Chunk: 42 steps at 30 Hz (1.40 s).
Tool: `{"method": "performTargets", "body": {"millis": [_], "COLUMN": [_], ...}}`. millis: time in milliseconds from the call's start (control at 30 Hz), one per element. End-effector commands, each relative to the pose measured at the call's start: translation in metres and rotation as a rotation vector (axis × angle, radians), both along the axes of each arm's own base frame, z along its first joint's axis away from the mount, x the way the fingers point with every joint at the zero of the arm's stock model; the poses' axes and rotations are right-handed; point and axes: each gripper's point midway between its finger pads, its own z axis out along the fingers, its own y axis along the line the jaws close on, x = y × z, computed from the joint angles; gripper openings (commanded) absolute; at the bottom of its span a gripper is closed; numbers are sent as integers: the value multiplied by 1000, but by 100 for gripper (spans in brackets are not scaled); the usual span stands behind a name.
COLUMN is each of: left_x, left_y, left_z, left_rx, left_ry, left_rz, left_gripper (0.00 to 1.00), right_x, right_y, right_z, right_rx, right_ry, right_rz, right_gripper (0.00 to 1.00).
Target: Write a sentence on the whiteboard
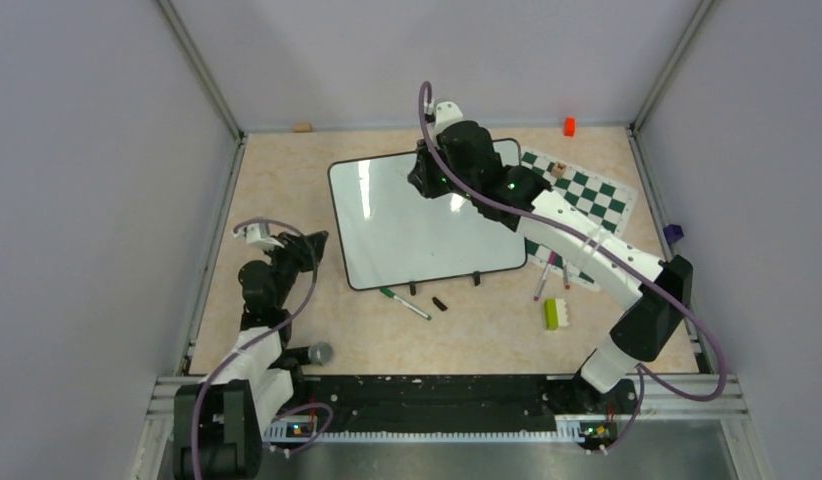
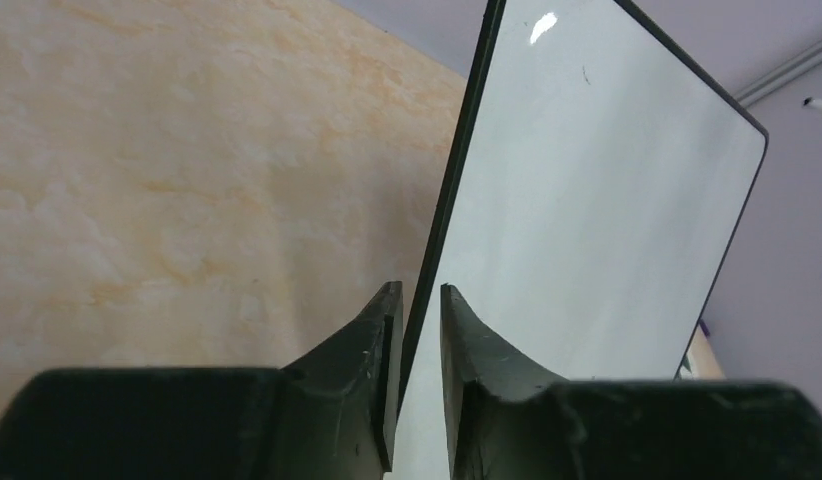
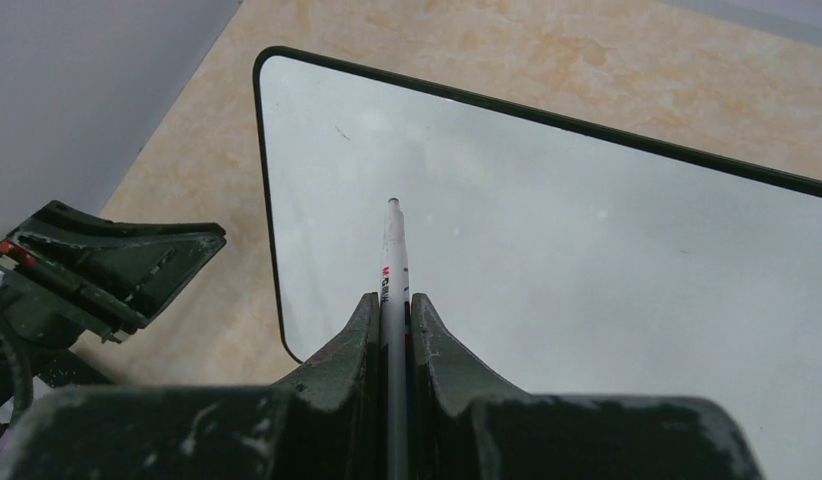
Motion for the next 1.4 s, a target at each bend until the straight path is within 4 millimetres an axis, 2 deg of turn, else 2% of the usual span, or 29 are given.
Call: {"method": "performTargets", "body": {"millis": [0,33,67,100,233,367,433,533,633,767,867,967,1100,1233,1367], "left_x": [4,3,2,2,-2,-10,-9,-4,-10,-4,1,4,-6,-3,4], "left_y": [-3,-6,-8,-9,-14,-27,-22,-12,-31,-51,-56,-53,-49,-34,-26], "left_z": [18,20,22,23,29,31,28,24,29,30,32,30,42,33,22], "left_rx": [93,106,116,121,148,298,335,267,280,265,234,223,233,242,222], "left_ry": [-41,-52,-62,-68,-105,-225,-250,-170,-175,-138,-157,-154,-227,-161,-88], "left_rz": [-35,-56,-74,-80,-113,-201,-164,-99,-232,-399,-443,-435,-391,-289,-273], "left_gripper": [24,62,93,98,99,99,99,96,99,99,99,99,99,99,99], "right_x": [-4,-6,-7,-7,-13,-16,-18,-20,-22,-24,-24,-24,-25,-25,-23], "right_y": [-5,-6,-6,-7,-10,-15,-16,-17,-17,-17,-18,-18,-19,-15,-4], "right_z": [38,39,39,40,45,50,53,56,54,49,49,45,40,37,38], "right_rx": [75,77,80,84,100,114,123,130,135,128,125,120,108,115,132], "right_ry": [-93,-93,-92,-92,-99,-111,-119,-120,-110,-99,-95,-85,-79,-72,-62], "right_rz": [-7,-4,-3,-3,4,-2,2,4,7,11,8,6,5,18,51], "right_gripper": [0,0,0,0,0,0,0,0,0,0,0,0,0,0,0]}}
